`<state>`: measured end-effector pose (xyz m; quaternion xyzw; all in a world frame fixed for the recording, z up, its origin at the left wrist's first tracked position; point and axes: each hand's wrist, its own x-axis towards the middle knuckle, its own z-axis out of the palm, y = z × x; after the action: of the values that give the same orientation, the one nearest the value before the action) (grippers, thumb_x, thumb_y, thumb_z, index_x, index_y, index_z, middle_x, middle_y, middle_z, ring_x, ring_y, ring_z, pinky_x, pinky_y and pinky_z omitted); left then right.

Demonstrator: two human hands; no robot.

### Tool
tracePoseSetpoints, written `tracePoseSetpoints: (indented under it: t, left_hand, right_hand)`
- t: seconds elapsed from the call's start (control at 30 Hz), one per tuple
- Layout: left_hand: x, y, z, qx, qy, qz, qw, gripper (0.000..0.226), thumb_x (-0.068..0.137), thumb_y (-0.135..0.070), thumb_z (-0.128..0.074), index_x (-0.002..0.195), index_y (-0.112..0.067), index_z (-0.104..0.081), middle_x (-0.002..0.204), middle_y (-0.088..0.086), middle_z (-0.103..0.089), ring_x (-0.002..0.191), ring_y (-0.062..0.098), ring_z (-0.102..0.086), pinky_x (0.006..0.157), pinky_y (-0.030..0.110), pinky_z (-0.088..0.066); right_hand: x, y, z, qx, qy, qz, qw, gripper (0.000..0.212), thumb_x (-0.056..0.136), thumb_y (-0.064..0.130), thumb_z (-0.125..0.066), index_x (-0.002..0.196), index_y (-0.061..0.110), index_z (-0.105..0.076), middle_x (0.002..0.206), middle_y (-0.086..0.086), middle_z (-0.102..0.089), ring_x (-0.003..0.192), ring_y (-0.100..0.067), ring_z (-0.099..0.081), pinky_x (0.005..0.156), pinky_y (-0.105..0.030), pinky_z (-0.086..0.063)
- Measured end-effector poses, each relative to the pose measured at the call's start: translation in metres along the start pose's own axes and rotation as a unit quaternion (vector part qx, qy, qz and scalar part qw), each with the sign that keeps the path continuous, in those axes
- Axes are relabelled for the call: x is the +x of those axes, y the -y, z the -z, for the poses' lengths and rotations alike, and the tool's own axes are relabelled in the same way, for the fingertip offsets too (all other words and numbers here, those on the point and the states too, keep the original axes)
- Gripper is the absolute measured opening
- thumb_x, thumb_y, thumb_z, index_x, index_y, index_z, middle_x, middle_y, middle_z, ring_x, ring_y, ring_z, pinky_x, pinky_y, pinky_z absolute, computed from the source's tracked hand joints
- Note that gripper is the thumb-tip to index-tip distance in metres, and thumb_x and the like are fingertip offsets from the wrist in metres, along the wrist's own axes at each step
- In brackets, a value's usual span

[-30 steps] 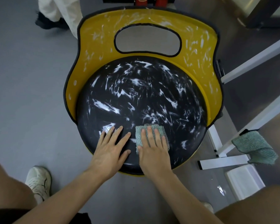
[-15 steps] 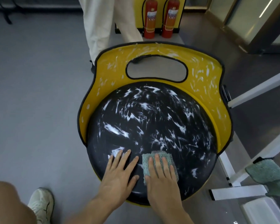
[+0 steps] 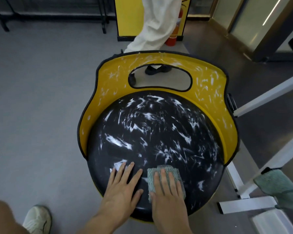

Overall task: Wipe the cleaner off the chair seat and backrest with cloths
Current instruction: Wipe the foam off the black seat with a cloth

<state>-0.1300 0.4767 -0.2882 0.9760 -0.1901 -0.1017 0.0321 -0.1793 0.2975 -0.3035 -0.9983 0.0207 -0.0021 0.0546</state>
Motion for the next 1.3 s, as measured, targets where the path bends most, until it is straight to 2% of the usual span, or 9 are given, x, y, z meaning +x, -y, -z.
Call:
tracePoseSetpoints:
  t: [0.13, 0.27, 0.37, 0.57, 0.73, 0.9, 1.03, 1.2, 1.3]
  left_hand:
    - [0.000, 0.000, -0.001, -0.006, -0.001, -0.001, 1.000, 0.059, 0.096, -0.058, -0.033, 0.146, -0.031, -0.048, 0.155, 0.003, -0.045, 0.145, 0.031, -0.039, 0.113, 0.049, -0.018]
    - [0.001, -0.001, 0.000, -0.009, -0.015, -0.007, 1.000, 0.060, 0.097, -0.056, -0.031, 0.147, -0.028, -0.050, 0.156, 0.006, -0.043, 0.146, 0.032, -0.036, 0.117, 0.049, -0.014]
    - [0.000, -0.002, 0.002, -0.015, -0.021, -0.004, 1.000, 0.062, 0.096, -0.056, -0.030, 0.149, -0.027, -0.046, 0.158, 0.007, -0.039, 0.148, 0.032, -0.032, 0.120, 0.048, -0.008]
    - [-0.002, -0.001, 0.004, -0.024, 0.000, 0.001, 1.000, 0.064, 0.098, -0.058, -0.024, 0.153, -0.029, -0.040, 0.162, 0.006, -0.033, 0.152, 0.030, -0.023, 0.123, 0.050, -0.009]
    - [-0.005, 0.001, -0.002, -0.029, -0.005, 0.002, 1.000, 0.064, 0.098, -0.059, -0.025, 0.154, -0.029, -0.038, 0.163, 0.007, -0.031, 0.152, 0.032, -0.022, 0.123, 0.051, -0.008]
    - [-0.015, 0.010, 0.002, -0.053, -0.004, 0.057, 0.997, 0.084, 0.088, -0.076, -0.010, 0.160, -0.033, -0.004, 0.169, 0.000, 0.007, 0.154, 0.026, 0.014, 0.125, 0.051, 0.002]
    - [-0.023, 0.016, 0.006, -0.057, 0.016, 0.121, 0.991, 0.095, 0.077, -0.087, 0.000, 0.154, -0.035, 0.023, 0.161, -0.004, 0.032, 0.148, 0.022, 0.033, 0.123, 0.049, 0.010]
    - [-0.024, 0.017, 0.005, -0.080, 0.019, 0.124, 0.989, 0.098, 0.076, -0.088, -0.002, 0.158, -0.035, 0.014, 0.164, -0.002, 0.027, 0.148, 0.022, 0.032, 0.124, 0.049, 0.007]
    - [-0.022, 0.017, 0.007, -0.092, 0.016, 0.121, 0.988, 0.098, 0.076, -0.087, -0.005, 0.159, -0.036, 0.010, 0.164, -0.002, 0.024, 0.149, 0.023, 0.030, 0.125, 0.049, 0.005]
  right_hand:
    - [-0.027, -0.003, 0.000, -0.003, -0.008, 0.033, 0.999, 0.066, 0.084, 0.046, -0.039, 0.139, 0.013, -0.055, 0.143, -0.010, -0.058, 0.131, -0.032, -0.048, 0.107, -0.049, -0.032]
    - [-0.003, -0.004, 0.000, -0.015, -0.002, 0.040, 0.999, 0.061, 0.093, 0.041, -0.035, 0.141, 0.012, -0.057, 0.149, -0.010, -0.052, 0.140, -0.030, -0.037, 0.114, -0.047, -0.019]
    - [0.012, 0.000, 0.006, -0.008, 0.002, 0.011, 1.000, 0.059, 0.097, 0.038, -0.032, 0.146, 0.011, -0.052, 0.153, -0.011, -0.046, 0.142, -0.032, -0.042, 0.111, -0.047, -0.023]
    - [-0.029, -0.006, 0.004, -0.008, 0.016, 0.057, 0.998, 0.060, 0.095, 0.039, -0.034, 0.144, 0.010, -0.054, 0.152, -0.013, -0.048, 0.140, -0.034, -0.045, 0.112, -0.050, -0.025]
    - [0.011, 0.004, 0.008, -0.006, 0.015, 0.059, 0.998, 0.059, 0.097, 0.038, -0.030, 0.145, 0.012, -0.053, 0.152, -0.010, -0.048, 0.141, -0.033, -0.045, 0.117, -0.049, -0.029]
    - [-0.006, -0.003, 0.012, 0.003, 0.026, 0.075, 0.997, 0.062, 0.100, 0.050, -0.032, 0.151, 0.018, -0.043, 0.158, -0.006, -0.040, 0.147, -0.028, -0.034, 0.120, -0.046, -0.025]
    - [-0.019, -0.014, 0.012, -0.016, 0.041, 0.106, 0.993, 0.061, 0.099, 0.049, -0.033, 0.151, 0.019, -0.041, 0.158, -0.005, -0.040, 0.145, -0.030, -0.037, 0.114, -0.048, -0.021]
    - [0.019, 0.007, 0.011, -0.019, 0.030, 0.087, 0.996, 0.057, 0.102, 0.042, -0.026, 0.152, 0.018, -0.042, 0.158, -0.007, -0.040, 0.146, -0.032, -0.037, 0.118, -0.049, -0.027]
    - [-0.002, -0.004, 0.011, -0.030, 0.040, 0.134, 0.990, 0.058, 0.100, 0.040, -0.027, 0.152, 0.019, -0.043, 0.157, -0.010, -0.041, 0.144, -0.035, -0.039, 0.119, -0.051, -0.029]
